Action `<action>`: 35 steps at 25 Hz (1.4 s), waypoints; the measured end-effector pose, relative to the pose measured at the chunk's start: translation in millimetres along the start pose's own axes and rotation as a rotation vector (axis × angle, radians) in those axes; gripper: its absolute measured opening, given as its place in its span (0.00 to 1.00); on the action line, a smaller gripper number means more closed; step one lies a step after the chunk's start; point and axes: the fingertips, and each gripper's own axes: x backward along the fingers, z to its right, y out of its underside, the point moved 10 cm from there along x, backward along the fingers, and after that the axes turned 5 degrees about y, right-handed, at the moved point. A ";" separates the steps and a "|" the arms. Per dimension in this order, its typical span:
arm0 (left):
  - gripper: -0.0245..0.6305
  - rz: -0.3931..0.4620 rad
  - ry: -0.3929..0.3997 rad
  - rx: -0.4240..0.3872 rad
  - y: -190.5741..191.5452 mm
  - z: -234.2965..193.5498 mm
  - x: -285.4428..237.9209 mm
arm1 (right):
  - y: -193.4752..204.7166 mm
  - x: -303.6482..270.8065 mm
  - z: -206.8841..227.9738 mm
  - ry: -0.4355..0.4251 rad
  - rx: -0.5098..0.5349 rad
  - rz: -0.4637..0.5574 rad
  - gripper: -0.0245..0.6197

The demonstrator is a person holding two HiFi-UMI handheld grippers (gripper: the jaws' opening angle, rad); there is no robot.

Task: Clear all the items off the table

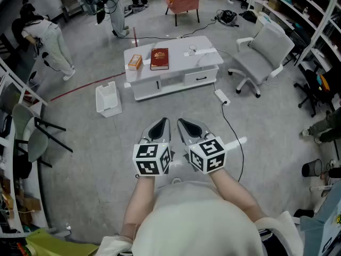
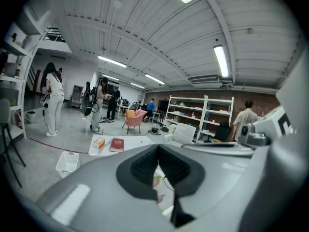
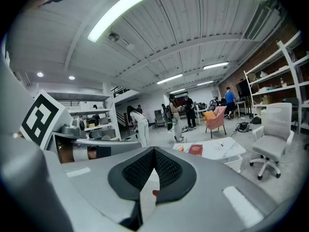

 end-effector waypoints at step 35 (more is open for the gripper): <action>0.05 -0.040 0.041 -0.010 -9.2 -42.1 -42.9 | -0.5 -54.3 6.6 -0.012 -0.055 -0.030 0.04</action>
